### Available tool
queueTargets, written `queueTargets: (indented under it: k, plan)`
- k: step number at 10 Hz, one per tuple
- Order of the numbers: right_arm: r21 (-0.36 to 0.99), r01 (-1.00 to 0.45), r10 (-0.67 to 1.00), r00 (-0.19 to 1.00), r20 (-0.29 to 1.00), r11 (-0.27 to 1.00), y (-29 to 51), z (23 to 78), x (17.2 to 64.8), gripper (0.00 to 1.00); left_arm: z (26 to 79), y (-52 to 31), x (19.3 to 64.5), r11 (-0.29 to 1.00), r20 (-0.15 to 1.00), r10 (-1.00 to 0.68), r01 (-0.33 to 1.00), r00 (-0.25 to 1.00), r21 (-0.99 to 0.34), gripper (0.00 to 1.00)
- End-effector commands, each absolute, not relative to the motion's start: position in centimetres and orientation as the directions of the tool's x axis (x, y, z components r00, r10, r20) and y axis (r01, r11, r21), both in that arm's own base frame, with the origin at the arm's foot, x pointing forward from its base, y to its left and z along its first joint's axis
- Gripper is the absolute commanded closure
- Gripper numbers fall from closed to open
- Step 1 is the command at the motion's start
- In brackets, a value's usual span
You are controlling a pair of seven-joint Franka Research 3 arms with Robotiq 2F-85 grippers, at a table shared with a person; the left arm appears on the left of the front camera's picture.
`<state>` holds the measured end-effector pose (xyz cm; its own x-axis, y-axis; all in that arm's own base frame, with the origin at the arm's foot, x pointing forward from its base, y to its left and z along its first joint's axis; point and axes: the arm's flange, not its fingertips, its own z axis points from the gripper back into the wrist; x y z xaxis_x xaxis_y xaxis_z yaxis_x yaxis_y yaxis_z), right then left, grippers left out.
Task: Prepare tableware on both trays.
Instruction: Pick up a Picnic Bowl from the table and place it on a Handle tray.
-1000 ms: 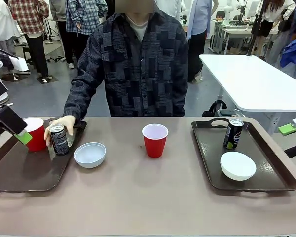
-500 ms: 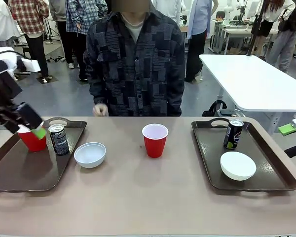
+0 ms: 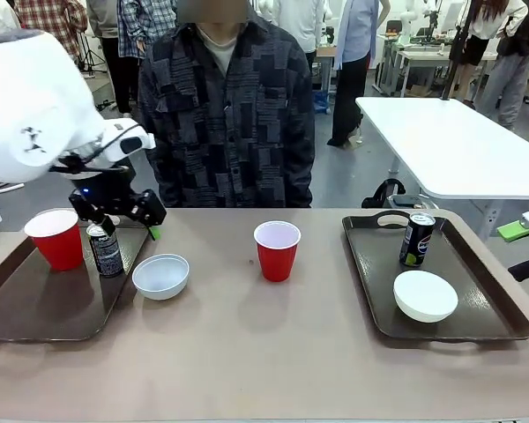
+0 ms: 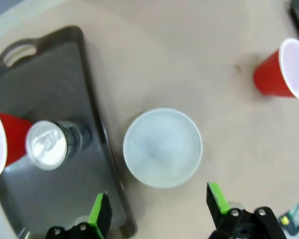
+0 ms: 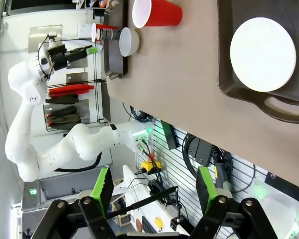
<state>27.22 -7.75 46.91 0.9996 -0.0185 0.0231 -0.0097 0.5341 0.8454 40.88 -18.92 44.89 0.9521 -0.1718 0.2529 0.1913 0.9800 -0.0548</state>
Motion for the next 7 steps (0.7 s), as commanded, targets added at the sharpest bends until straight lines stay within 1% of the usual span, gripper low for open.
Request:
queueTargets:
  k: [1,2,3,5,7]
  plan:
    - [0.853,-0.007,-0.024,0.999,0.022,0.521,-7.7,47.1,27.2,0.13,43.5,-20.1,43.6,0.994,0.248,-0.104,0.108,0.963,-0.003,0.00]
    - [0.853,-0.007,-0.024,0.999,0.022,0.521,-7.7,47.1,27.2,0.13,42.4,-20.3,44.4,0.995,0.251,-0.100,0.097,0.963,0.025,0.00]
    - [0.853,-0.007,-0.024,0.999,0.022,0.521,-7.7,47.1,27.2,0.13,41.5,-20.3,44.7,0.996,0.230,-0.091,0.086,0.969,0.033,0.00]
    - [0.853,-0.007,-0.024,0.999,0.022,0.521,-7.7,47.1,27.2,0.13,39.5,-20.1,44.9,0.995,0.168,-0.095,0.096,0.981,0.002,0.00]
    - [0.853,-0.007,-0.024,0.999,0.022,0.521,-7.7,47.1,27.2,0.13,38.3,-19.8,44.6,0.992,0.139,-0.118,0.122,0.983,-0.016,0.00]
